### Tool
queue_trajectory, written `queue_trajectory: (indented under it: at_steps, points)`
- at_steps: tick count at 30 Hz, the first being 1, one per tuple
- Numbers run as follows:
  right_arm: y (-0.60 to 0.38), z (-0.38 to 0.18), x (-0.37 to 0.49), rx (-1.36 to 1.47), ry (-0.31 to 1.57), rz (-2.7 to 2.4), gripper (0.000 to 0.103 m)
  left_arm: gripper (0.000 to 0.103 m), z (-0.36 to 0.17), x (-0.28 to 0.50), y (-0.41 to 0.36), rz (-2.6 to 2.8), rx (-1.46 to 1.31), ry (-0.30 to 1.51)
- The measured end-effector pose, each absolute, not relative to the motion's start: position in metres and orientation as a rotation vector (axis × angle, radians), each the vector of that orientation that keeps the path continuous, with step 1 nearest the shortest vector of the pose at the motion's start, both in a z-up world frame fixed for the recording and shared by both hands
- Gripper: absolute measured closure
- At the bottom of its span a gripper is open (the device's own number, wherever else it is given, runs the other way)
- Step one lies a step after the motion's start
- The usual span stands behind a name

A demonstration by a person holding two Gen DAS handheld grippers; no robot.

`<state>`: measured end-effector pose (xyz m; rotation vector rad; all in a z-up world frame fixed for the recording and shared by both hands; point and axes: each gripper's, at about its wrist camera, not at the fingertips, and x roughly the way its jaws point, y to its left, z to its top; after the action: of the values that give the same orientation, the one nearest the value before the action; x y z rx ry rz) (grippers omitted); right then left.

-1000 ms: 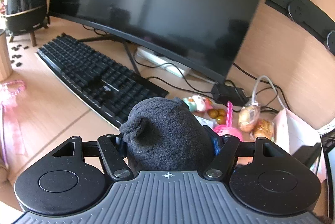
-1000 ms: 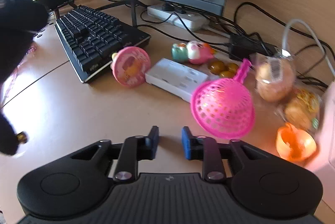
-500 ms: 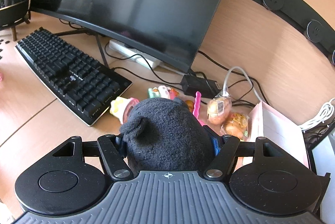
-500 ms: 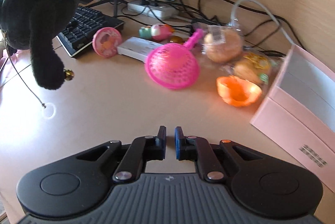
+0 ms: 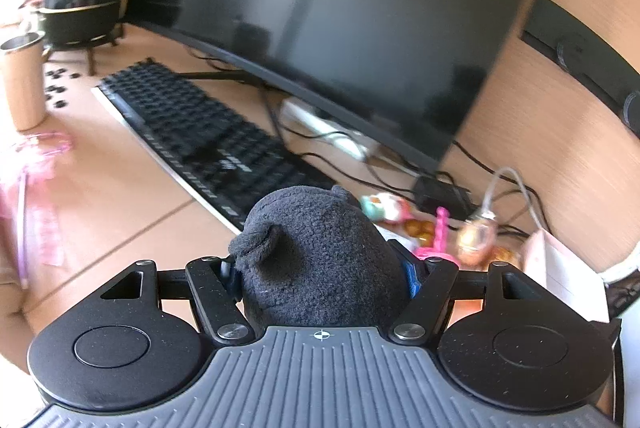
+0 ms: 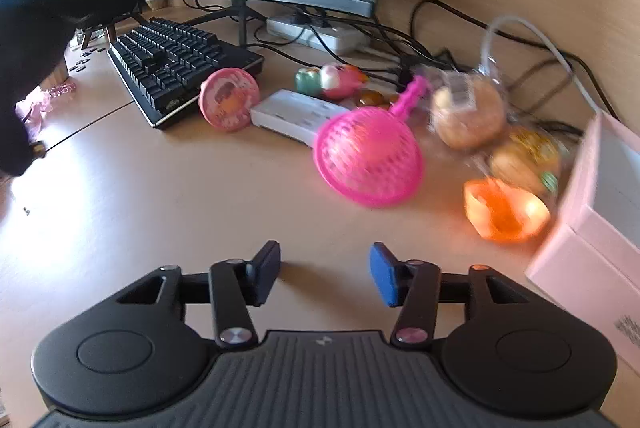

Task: Organize objects
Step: 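Grasp the pink mesh basket with the right gripper while the left gripper holds the plush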

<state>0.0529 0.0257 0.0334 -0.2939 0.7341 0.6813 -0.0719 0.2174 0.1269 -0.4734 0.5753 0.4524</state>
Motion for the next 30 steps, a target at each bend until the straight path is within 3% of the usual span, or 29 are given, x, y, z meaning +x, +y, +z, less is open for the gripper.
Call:
queue_trajectory:
  at_steps: [15,19,21,24,26,30]
  points:
    - [0.063,0.039,0.093,-0.205,0.665,0.634,0.044,0.03,0.113,-0.104,0.285,0.48,-0.52,0.557]
    - [0.056,0.054,0.1,-0.17,0.593,0.577,0.031,0.03,0.112,-0.102,0.286,0.45,-0.505,0.56]
    - [0.06,0.05,0.113,-0.178,0.621,0.545,0.03,0.03,0.113,-0.102,0.286,0.433,-0.498,0.561]
    - [0.065,0.041,0.131,-0.166,0.684,0.503,0.03,0.03,0.116,-0.102,0.283,0.408,-0.467,0.563]
    - [0.065,0.04,0.136,-0.125,0.714,0.513,0.037,0.03,0.117,-0.1,0.279,0.384,-0.438,0.567]
    - [0.063,0.055,0.116,-0.143,0.684,0.547,0.04,0.03,0.116,-0.095,0.272,0.321,-0.42,0.581]
